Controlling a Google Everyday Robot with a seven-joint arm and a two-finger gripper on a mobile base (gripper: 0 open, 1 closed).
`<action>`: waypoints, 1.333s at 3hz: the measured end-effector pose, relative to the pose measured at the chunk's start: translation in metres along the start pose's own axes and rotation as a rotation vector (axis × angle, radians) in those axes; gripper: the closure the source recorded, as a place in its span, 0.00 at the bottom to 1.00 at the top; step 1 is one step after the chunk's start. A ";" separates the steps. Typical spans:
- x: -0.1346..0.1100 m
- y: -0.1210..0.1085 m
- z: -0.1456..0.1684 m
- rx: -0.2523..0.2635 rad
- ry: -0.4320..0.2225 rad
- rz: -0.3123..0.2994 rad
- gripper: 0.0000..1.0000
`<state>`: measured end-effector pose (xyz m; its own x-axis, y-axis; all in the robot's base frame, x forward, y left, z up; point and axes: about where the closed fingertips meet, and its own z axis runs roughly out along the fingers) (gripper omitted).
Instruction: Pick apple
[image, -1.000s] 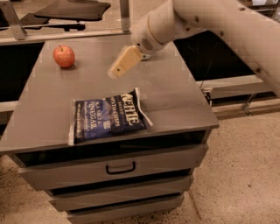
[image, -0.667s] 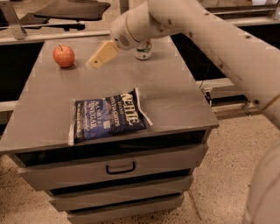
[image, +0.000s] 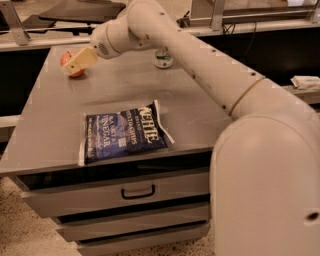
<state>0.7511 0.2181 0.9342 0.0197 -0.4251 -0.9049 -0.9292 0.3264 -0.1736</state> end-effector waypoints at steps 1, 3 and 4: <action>0.002 -0.009 0.043 0.008 -0.019 0.033 0.00; 0.024 -0.017 0.090 0.018 -0.018 0.072 0.00; 0.030 -0.017 0.099 0.020 -0.026 0.081 0.18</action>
Offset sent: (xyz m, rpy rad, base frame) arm 0.0617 0.0699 -0.0512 0.0638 0.0336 -0.0536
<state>0.8039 0.2834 0.8711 -0.0452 -0.3744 -0.9262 -0.9207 0.3755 -0.1068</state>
